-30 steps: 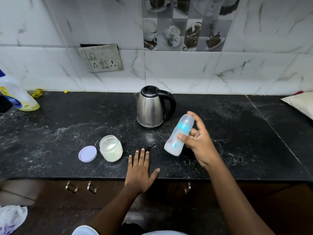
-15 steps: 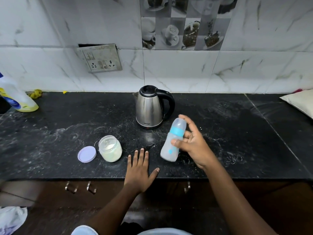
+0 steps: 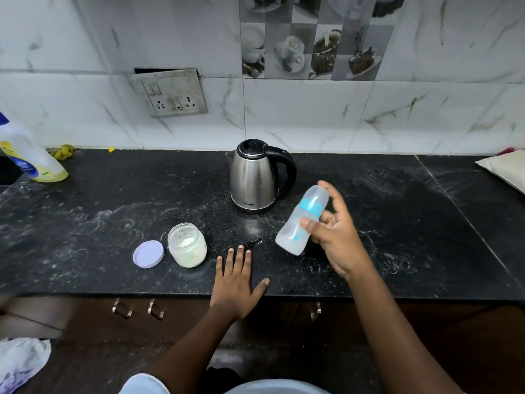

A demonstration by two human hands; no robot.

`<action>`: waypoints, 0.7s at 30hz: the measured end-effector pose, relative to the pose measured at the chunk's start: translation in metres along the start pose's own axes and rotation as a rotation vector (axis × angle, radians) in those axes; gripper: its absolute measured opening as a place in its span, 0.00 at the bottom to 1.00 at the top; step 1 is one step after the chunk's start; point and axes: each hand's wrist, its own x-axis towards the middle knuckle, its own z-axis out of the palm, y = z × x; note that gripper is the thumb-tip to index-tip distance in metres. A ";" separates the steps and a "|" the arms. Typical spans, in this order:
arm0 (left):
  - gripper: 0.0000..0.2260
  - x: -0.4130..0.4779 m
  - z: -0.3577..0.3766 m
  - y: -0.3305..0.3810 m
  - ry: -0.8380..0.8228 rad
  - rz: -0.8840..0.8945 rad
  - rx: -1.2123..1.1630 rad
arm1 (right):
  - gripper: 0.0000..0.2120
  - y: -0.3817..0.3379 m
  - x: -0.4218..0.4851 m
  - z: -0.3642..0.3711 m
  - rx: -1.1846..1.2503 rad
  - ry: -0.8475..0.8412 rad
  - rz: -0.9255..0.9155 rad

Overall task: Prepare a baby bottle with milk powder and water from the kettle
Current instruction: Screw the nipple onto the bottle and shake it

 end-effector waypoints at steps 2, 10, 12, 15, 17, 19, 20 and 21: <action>0.46 0.000 0.000 0.000 -0.005 -0.004 0.009 | 0.39 -0.001 0.002 -0.002 0.035 0.068 -0.015; 0.46 0.000 0.001 0.000 -0.002 -0.004 0.011 | 0.41 0.002 -0.001 0.001 -0.036 -0.049 0.011; 0.45 0.001 0.001 0.000 -0.005 -0.005 0.007 | 0.40 -0.004 0.007 -0.002 0.006 0.060 -0.027; 0.45 0.000 0.000 0.000 -0.011 -0.005 0.019 | 0.41 -0.001 0.005 0.003 -0.046 -0.027 -0.017; 0.45 0.000 0.001 0.000 -0.010 -0.007 0.020 | 0.42 0.005 -0.001 0.007 -0.082 -0.132 0.012; 0.46 0.001 0.003 -0.001 -0.001 -0.007 0.011 | 0.42 0.003 -0.001 0.006 -0.055 -0.108 0.004; 0.46 0.001 0.003 -0.001 0.000 -0.005 0.005 | 0.42 -0.001 0.002 0.003 -0.017 -0.049 -0.009; 0.46 0.001 0.002 -0.001 -0.001 -0.001 0.003 | 0.41 -0.004 0.005 -0.001 0.025 0.016 -0.023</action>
